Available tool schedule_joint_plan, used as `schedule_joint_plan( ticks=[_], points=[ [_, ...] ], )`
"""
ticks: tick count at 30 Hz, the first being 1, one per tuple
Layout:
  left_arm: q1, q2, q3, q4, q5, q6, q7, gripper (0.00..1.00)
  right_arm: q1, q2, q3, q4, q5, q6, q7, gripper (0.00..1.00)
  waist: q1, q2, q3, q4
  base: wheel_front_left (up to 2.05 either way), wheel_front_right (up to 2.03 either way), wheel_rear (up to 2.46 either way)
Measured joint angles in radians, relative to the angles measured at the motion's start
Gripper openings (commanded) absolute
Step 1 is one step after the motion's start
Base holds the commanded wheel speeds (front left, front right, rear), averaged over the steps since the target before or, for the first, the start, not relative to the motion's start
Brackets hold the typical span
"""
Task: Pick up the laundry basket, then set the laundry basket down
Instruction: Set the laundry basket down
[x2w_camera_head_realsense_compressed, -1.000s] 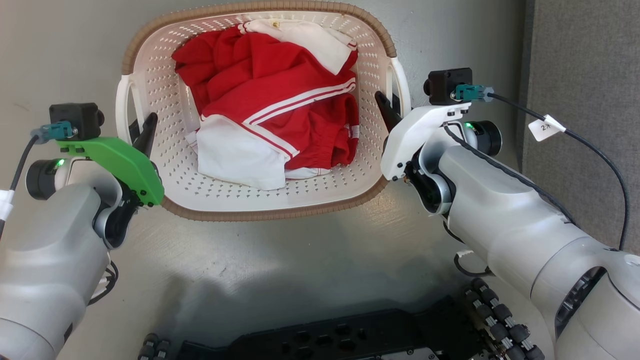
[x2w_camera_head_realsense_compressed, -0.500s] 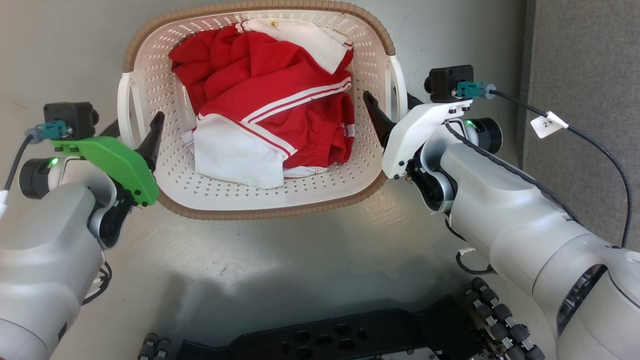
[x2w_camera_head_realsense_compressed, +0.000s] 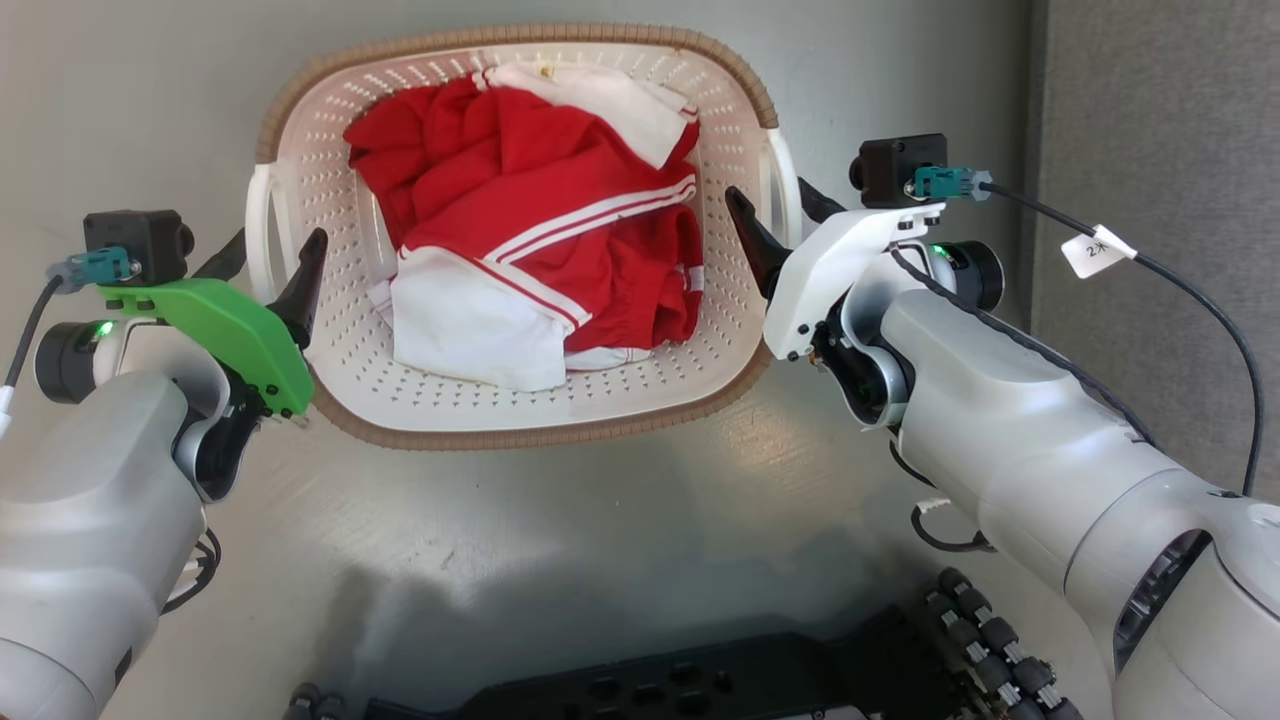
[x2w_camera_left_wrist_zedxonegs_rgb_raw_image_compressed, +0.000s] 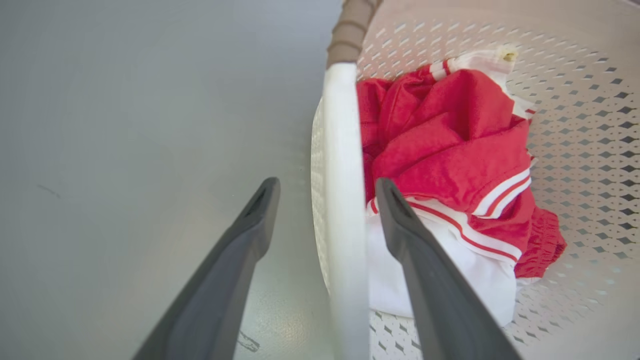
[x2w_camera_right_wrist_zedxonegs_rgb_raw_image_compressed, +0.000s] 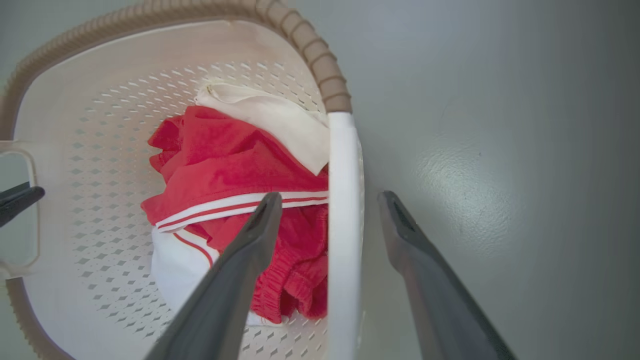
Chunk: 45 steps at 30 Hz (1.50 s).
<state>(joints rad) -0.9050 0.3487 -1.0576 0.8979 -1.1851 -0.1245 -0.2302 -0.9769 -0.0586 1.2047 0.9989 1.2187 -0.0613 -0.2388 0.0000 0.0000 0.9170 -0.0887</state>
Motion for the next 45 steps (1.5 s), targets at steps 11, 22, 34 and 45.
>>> schedule_joint_plan(
  ticks=[11,22,34,45],
  points=[
    [0.011,0.0,0.006,0.026,-0.034,0.0,-0.01,1.0,0.005,0.0,-0.001,0.019,0.006,0.021,-0.009,1.0,0.0,0.0,-0.097,-0.012,0.0,0.0,0.0],
    [0.05,0.0,0.024,-0.007,-0.035,0.0,-0.018,1.0,0.017,0.001,-0.078,-0.005,-0.023,0.035,-0.011,1.0,-0.0001,0.0,-0.243,-0.029,0.0,0.0,0.0],
    [0.121,0.016,0.177,-0.098,0.035,0.0,-0.018,1.0,0.086,-0.004,-0.212,-0.056,-0.2,0.031,-0.011,1.0,-0.0001,0.0001,-0.428,-0.043,0.0,0.0,0.0],
    [0.257,-0.001,0.274,-0.184,0.124,0.0,-0.018,1.0,0.241,-0.074,-0.335,-0.16,-0.341,-0.001,-0.012,1.0,-0.0001,0.0,-0.586,-0.045,0.0,0.0,0.0]
  ],
)
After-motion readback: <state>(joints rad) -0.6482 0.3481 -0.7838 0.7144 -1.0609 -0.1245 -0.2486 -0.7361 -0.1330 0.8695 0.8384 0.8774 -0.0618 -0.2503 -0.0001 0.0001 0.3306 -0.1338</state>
